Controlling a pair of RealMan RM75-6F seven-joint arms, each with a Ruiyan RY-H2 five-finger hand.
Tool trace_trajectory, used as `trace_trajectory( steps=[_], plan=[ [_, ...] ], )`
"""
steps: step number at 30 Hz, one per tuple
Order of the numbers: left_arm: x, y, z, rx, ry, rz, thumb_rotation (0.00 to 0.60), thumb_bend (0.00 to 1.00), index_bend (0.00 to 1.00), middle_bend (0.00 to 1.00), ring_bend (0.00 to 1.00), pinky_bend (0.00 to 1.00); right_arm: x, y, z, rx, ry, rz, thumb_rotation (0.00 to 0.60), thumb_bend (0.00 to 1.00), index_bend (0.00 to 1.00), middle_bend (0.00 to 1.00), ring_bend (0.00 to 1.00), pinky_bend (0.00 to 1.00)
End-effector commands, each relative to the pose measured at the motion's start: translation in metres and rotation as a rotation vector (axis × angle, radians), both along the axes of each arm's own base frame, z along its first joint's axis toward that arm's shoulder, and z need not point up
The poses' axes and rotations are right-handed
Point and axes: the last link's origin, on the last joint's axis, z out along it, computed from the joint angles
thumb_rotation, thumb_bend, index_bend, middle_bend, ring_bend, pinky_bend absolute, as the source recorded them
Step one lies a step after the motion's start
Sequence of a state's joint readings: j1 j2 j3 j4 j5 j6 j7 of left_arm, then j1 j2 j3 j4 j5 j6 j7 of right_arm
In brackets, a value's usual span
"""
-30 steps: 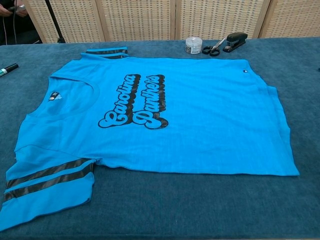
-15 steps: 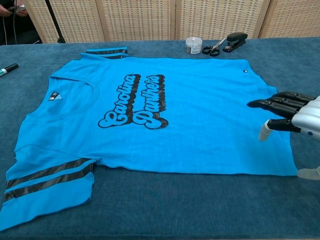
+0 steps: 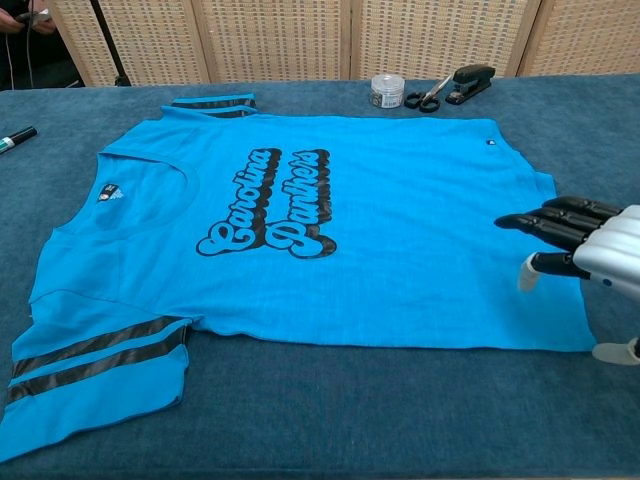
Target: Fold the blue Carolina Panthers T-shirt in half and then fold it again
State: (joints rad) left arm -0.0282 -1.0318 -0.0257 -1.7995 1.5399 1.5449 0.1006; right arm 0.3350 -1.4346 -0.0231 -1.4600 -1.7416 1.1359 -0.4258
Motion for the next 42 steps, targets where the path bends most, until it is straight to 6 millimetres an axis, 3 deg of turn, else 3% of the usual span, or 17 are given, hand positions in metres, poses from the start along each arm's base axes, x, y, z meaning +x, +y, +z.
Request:
trace_trajectory(
  steps=[1, 10, 26, 36, 42],
  plan=[
    [0.000, 0.000, 0.000, 0.004, 0.000, -0.001, 0.600, 0.01, 0.00, 0.00, 0.00, 0.00, -0.002, 0.001, -0.002, 0.002, 0.006, 0.001, 0.600, 0.00, 0.33, 0.00, 0.00, 0.00],
    [-0.001, 0.001, 0.000, 0.002, 0.001, 0.005, 0.600, 0.01, 0.00, 0.00, 0.00, 0.00, -0.003, 0.001, -0.013, 0.009, 0.009, 0.014, 0.600, 0.00, 0.32, 0.00, 0.00, 0.00],
    [-0.001, 0.001, -0.001, 0.000, 0.004, 0.008, 0.600, 0.01, 0.00, 0.00, 0.00, 0.00, 0.000, -0.008, -0.015, -0.031, 0.018, 0.027, 0.600, 0.00, 0.35, 0.02, 0.00, 0.00],
    [-0.001, 0.001, -0.001, -0.001, 0.003, 0.008, 0.600, 0.01, 0.00, 0.00, 0.00, 0.00, -0.001, -0.008, -0.015, -0.018, 0.058, 0.038, 0.600, 0.05, 0.36, 0.02, 0.00, 0.00],
    [-0.001, 0.001, -0.001, -0.001, 0.004, 0.008, 0.600, 0.01, 0.00, 0.00, 0.00, 0.00, -0.001, -0.009, -0.011, 0.002, 0.092, 0.034, 0.600, 0.12, 0.44, 0.01, 0.00, 0.00]
  ],
)
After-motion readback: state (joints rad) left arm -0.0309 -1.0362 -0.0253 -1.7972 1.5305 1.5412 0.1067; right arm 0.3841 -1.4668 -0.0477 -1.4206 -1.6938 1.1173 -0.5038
